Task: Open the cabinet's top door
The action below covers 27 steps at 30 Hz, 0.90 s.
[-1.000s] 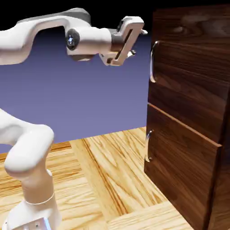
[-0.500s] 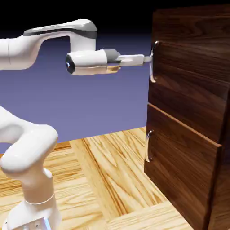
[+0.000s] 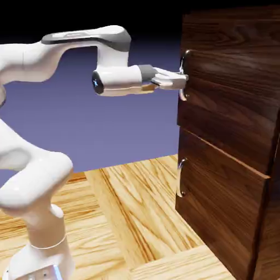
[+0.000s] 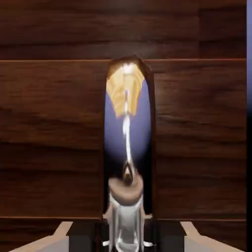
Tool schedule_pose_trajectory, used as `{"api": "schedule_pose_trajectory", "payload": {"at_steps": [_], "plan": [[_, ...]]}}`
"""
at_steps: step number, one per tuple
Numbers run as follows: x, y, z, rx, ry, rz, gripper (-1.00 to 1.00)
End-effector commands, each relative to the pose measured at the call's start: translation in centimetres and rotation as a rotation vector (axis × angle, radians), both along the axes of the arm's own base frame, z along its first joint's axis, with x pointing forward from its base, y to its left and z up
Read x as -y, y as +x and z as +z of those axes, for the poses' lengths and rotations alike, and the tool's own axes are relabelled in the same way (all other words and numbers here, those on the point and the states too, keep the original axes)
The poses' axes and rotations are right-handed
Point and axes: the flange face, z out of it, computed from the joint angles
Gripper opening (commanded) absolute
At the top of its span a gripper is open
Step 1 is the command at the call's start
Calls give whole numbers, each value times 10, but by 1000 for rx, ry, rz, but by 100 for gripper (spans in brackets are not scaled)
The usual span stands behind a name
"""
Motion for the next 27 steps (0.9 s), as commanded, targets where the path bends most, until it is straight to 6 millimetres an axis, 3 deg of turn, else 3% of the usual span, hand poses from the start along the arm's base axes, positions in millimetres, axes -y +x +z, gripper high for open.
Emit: {"api": "schedule_pose_trajectory", "payload": {"at_steps": [1, 11, 27], "plan": [[3, -7, 0, 0, 1, 20, -100], [47, -75, 0, 0, 1, 230, -100], [135, -157, 0, 0, 1, 539, -100]]}}
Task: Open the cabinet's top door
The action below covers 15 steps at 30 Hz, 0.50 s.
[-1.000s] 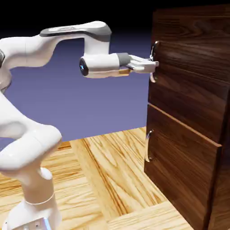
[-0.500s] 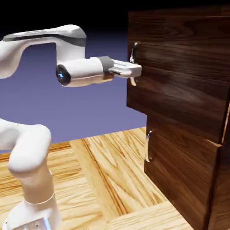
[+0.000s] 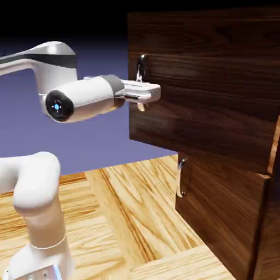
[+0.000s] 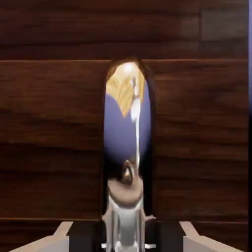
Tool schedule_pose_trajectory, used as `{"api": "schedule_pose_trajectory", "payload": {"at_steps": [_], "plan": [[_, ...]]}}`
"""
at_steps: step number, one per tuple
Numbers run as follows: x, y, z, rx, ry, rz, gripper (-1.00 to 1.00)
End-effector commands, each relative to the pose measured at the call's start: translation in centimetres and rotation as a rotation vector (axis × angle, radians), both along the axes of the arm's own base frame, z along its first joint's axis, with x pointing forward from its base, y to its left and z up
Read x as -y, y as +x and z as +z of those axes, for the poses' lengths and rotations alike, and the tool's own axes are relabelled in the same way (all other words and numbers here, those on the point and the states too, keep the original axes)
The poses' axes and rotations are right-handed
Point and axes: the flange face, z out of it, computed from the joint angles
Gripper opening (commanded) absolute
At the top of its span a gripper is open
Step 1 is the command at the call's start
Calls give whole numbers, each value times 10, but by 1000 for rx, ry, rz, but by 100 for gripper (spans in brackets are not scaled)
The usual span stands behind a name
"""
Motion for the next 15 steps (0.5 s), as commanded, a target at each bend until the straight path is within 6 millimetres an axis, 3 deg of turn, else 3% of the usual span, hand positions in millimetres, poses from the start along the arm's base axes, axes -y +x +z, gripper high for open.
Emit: {"api": "schedule_pose_trajectory", "payload": {"at_steps": [1, 9, 15], "plan": [[6, -4, 0, 0, 3, 21, -100], [65, -35, 0, 0, 3, 193, -100], [122, -54, 0, 0, 3, 348, -100]]}}
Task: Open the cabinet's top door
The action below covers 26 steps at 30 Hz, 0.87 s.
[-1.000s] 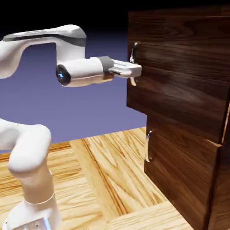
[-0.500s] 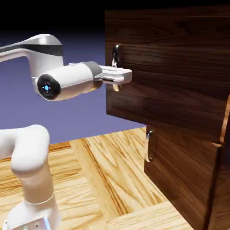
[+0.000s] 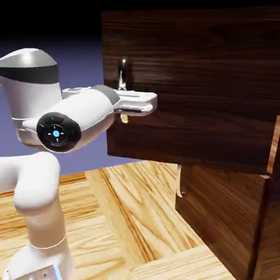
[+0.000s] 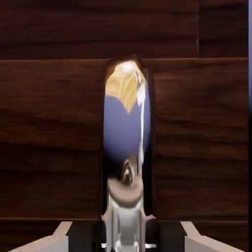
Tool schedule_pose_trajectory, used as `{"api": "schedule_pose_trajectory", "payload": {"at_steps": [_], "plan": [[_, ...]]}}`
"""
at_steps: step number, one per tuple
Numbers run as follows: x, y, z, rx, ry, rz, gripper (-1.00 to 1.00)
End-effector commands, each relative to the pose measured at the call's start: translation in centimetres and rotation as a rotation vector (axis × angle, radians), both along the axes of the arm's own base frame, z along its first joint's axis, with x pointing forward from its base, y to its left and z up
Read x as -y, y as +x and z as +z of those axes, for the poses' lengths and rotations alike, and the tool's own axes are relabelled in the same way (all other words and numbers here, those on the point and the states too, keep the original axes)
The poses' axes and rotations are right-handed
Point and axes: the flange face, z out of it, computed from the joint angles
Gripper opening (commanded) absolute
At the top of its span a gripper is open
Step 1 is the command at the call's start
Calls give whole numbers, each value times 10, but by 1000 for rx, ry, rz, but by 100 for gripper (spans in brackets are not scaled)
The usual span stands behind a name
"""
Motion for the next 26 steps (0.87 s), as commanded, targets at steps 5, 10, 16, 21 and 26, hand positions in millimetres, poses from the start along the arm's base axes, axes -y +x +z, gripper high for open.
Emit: {"api": "schedule_pose_trajectory", "payload": {"at_steps": [5, 10, 16, 21, 26], "plan": [[54, -9, 0, 0, 0, 142, -100], [102, -11, 0, 0, 0, 267, -100], [154, -7, 0, 0, 0, 401, -100], [193, 1, 0, 0, 0, 502, -100], [223, 11, 0, 0, 0, 583, -100]]}}
